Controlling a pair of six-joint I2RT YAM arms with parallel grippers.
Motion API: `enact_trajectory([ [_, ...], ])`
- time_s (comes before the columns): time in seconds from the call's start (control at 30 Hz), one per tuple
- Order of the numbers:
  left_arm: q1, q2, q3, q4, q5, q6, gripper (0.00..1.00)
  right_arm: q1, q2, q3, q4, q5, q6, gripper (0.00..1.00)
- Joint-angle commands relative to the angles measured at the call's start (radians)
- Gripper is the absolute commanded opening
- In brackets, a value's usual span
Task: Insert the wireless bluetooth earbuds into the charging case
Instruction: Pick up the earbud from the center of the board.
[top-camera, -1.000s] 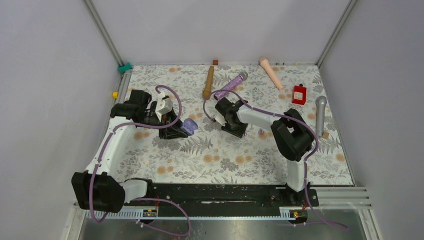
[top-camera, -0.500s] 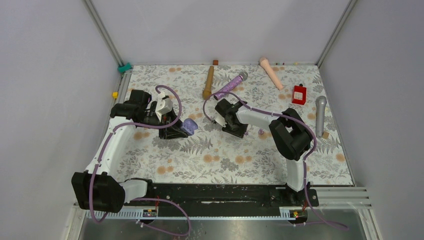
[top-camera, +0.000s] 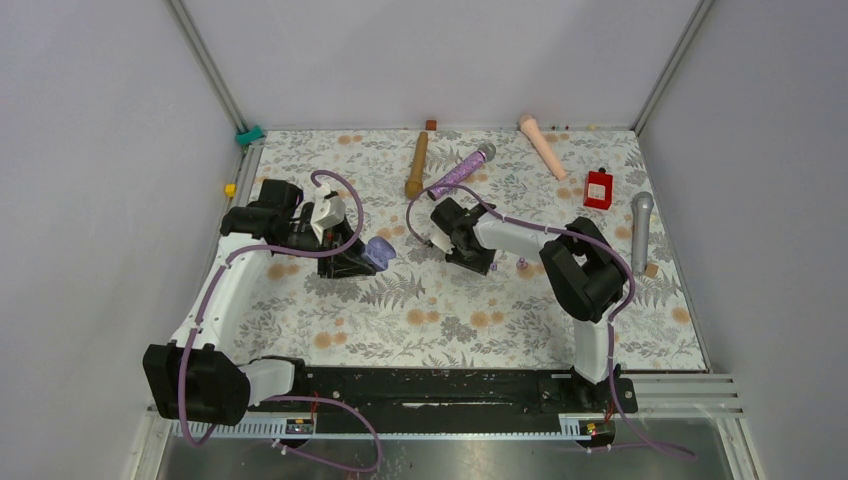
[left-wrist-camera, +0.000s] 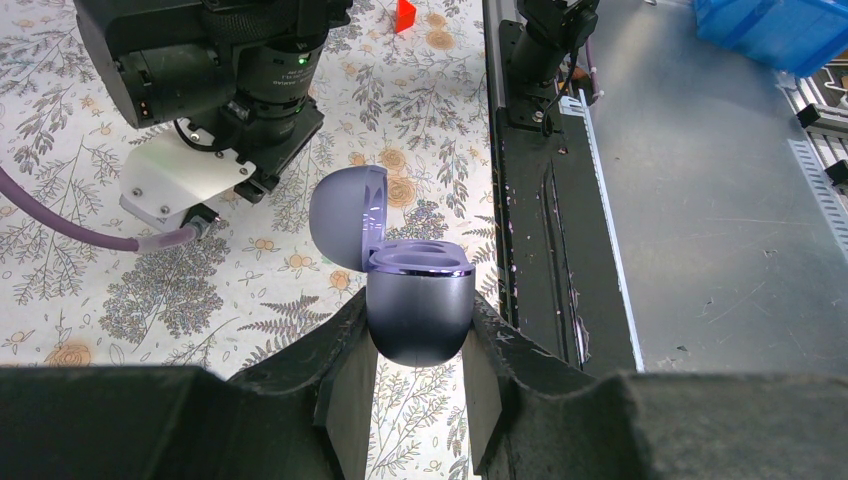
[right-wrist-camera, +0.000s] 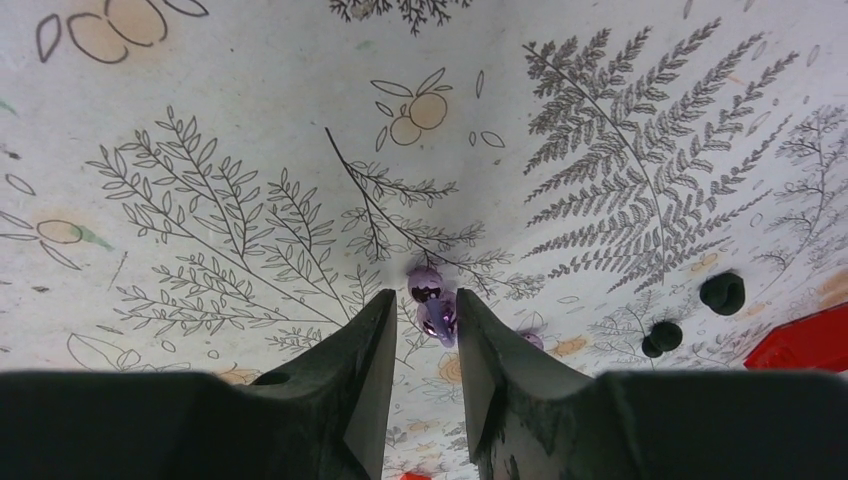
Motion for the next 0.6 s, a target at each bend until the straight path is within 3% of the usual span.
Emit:
enact_trajectory([
  [0.0,0.006,-0.019,0.017,0.001,0.059,0.030,0.02,0.006,-0.076,0.000,0.008,0.029,-0.018,0.35],
  [0.57,0.006,-0.022,0.015,0.001,0.059,0.031,0.02,0.006,-0.065,-0.022,0.012,0.043,-0.031,0.29],
])
